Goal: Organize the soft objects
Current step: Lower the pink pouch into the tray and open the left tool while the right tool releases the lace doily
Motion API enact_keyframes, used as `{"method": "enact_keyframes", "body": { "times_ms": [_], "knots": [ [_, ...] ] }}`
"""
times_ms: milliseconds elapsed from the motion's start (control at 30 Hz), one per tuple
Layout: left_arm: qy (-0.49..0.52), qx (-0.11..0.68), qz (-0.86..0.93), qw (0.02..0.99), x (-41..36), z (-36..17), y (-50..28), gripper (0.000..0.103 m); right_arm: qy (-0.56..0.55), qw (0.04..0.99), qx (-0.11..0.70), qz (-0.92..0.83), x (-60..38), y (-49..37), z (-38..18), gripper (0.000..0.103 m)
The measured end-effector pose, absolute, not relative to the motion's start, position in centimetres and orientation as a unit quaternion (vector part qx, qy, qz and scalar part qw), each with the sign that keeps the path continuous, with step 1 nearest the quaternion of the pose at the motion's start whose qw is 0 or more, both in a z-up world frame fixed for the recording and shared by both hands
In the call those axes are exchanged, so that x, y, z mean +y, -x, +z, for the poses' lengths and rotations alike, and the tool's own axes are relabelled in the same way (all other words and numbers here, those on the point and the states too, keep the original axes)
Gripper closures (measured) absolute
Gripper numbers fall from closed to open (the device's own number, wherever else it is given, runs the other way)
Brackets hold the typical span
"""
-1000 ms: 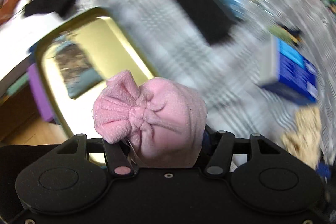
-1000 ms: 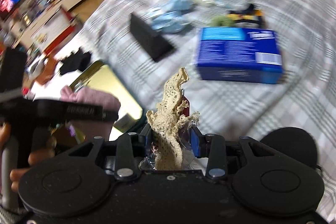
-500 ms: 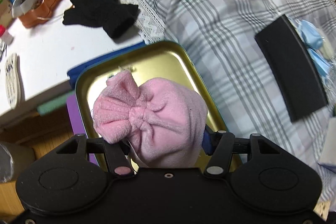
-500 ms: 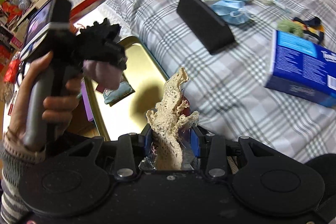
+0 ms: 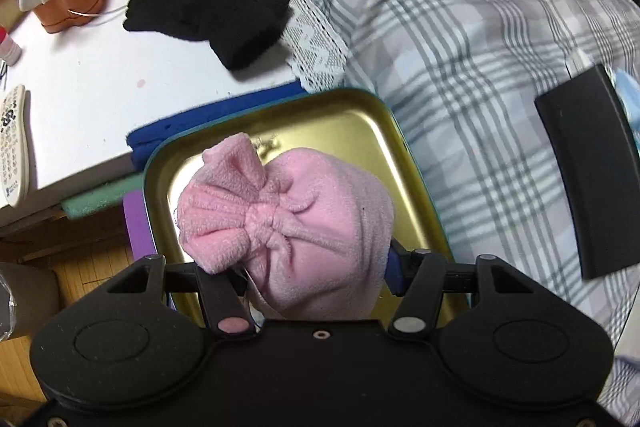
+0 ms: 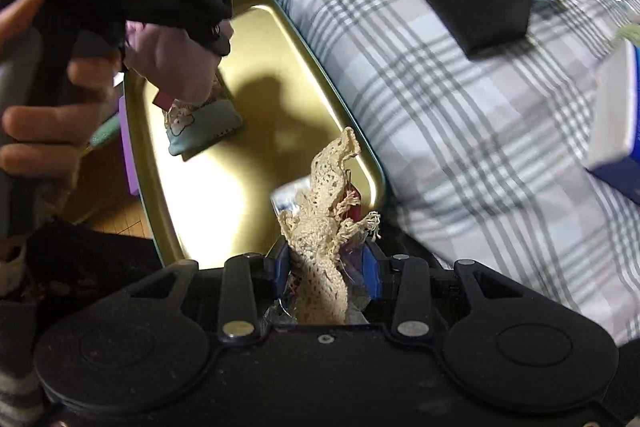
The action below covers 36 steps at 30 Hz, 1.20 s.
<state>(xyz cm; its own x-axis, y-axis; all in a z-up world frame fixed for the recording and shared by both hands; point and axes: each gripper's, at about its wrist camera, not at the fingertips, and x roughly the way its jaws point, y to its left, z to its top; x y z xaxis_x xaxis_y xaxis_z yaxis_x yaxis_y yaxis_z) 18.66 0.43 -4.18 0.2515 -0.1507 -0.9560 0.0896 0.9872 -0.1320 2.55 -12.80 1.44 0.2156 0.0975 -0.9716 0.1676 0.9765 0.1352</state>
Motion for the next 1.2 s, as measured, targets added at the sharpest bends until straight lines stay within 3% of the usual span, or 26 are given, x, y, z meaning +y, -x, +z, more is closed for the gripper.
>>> {"method": "enact_keyframes", "body": {
  "times_ms": [633, 767, 967, 1100, 1200],
  "knots": [
    [0.041, 0.602, -0.051, 0.796, 1.7, -4.2, -20.4, 0.047, -0.088, 0.771, 0.628, 0.052, -8.3, -8.6, -0.1, 0.066],
    [0.045, 0.607, -0.054, 0.792, 1.6, -4.4, -20.5, 0.047, -0.081, 0.776, 0.623, 0.059, -7.9, -7.9, 0.0, 0.055],
    [0.041, 0.610, -0.069, 0.788, 1.0, -4.5, -20.3, 0.046, -0.089, 0.777, 0.621, 0.048, -8.9, -7.6, 0.4, 0.055],
    [0.043, 0.601, -0.081, 0.794, 1.0, -4.0, -20.1, 0.029, -0.093, 0.777, 0.621, 0.043, -9.5, -7.2, 0.7, 0.055],
    [0.045, 0.591, -0.086, 0.801, 1.3, -3.6, -20.0, 0.023, -0.095, 0.777, 0.621, 0.039, -9.7, -7.0, 0.9, 0.055]
  ]
}}
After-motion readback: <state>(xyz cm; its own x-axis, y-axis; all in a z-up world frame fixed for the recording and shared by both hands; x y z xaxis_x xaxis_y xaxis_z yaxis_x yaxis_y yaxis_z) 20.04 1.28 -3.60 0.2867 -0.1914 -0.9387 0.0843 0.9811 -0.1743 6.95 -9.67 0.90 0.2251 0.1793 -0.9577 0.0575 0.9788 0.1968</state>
